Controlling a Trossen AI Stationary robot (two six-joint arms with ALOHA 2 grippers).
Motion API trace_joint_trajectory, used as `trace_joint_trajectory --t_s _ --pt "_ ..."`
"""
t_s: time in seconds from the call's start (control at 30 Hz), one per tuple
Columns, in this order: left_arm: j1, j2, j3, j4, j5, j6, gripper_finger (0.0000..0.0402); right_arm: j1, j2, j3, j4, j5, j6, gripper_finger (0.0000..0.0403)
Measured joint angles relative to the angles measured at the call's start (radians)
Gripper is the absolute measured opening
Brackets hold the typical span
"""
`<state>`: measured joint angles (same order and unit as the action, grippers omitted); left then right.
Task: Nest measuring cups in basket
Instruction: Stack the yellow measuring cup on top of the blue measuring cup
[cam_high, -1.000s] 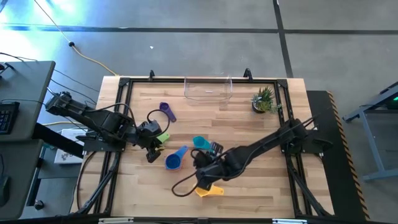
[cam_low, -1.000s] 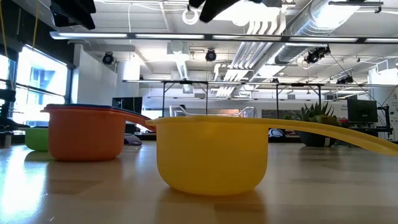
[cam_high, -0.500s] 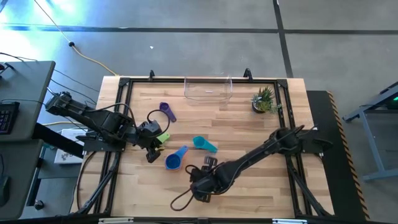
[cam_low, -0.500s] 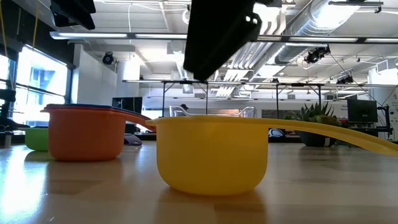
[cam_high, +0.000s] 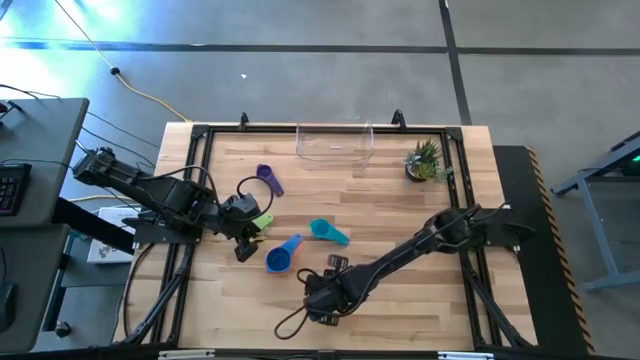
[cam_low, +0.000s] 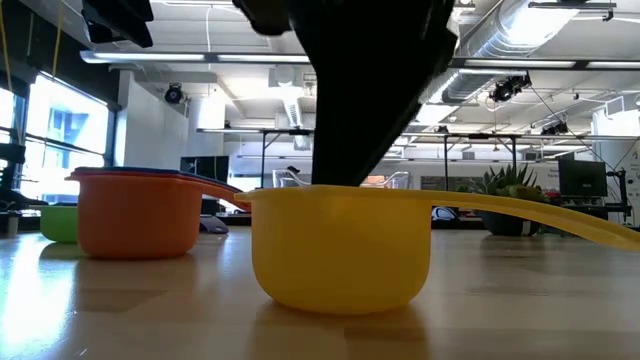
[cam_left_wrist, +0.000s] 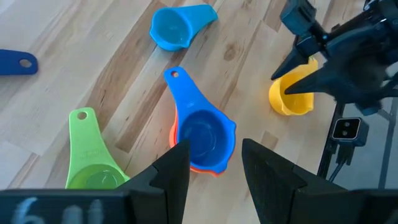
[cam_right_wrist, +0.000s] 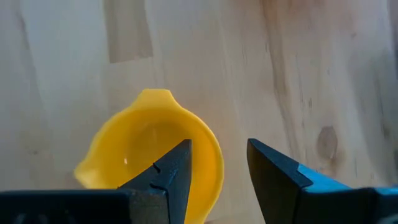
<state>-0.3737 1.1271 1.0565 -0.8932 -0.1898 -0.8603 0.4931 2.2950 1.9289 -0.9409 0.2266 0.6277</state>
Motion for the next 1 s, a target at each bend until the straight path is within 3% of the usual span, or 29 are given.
trace_joint_trajectory --t_s 0.27,0.6,1.0 --pt "0.0 0.0 0.0 0.0 0.0 0.001 0.0138 -0.001 0.009 0.0 -0.009 0.006 0.027 0.0128" --pt "0.0 0.0 0.0 0.0 0.0 0.027 0.0138 -0.025 0.014 0.0 -0.01 -0.043 0.052 0.0008" --pt "0.0 0.0 0.0 0.0 0.0 0.027 0.0138 -0.031 0.014 0.0 -0.011 -0.039 0.071 0.0003"
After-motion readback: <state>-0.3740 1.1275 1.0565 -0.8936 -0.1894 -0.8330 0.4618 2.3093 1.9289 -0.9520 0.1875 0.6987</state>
